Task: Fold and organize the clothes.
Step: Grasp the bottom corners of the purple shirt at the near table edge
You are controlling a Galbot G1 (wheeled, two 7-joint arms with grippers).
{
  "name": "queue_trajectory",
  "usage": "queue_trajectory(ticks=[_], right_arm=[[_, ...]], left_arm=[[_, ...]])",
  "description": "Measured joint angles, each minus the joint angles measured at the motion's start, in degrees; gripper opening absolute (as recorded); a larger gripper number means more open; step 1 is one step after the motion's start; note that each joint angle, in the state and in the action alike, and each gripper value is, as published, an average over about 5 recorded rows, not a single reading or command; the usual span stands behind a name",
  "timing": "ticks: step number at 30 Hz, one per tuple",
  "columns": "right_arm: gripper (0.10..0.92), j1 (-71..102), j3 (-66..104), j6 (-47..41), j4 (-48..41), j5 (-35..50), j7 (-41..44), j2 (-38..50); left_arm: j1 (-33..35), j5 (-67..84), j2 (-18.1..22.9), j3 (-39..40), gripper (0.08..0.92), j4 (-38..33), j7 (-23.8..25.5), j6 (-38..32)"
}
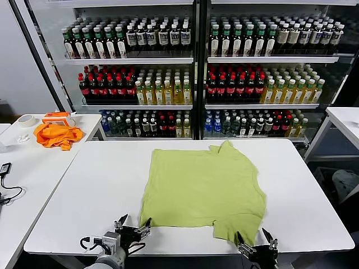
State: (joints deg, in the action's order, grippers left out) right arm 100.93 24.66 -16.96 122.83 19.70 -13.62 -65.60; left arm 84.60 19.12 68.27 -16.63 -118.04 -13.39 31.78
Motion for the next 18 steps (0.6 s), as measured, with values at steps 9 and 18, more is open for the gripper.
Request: queue_trajectory(ticks=[9, 18], right_arm=[[0.386, 0.4, -1.0, -0.3, 0.1, 1.2, -1.4, -0.2], [0.142, 1.0, -0.6, 0.5, 0.5, 1.6, -0.8, 0.4]], left_arm=[[0.6, -0.3, 0.4, 1.1, 0.412, 0.3, 0.3, -0.6], [0.4, -0.3, 0.6, 2.0, 0.153, 0.4, 0.5, -1.3]])
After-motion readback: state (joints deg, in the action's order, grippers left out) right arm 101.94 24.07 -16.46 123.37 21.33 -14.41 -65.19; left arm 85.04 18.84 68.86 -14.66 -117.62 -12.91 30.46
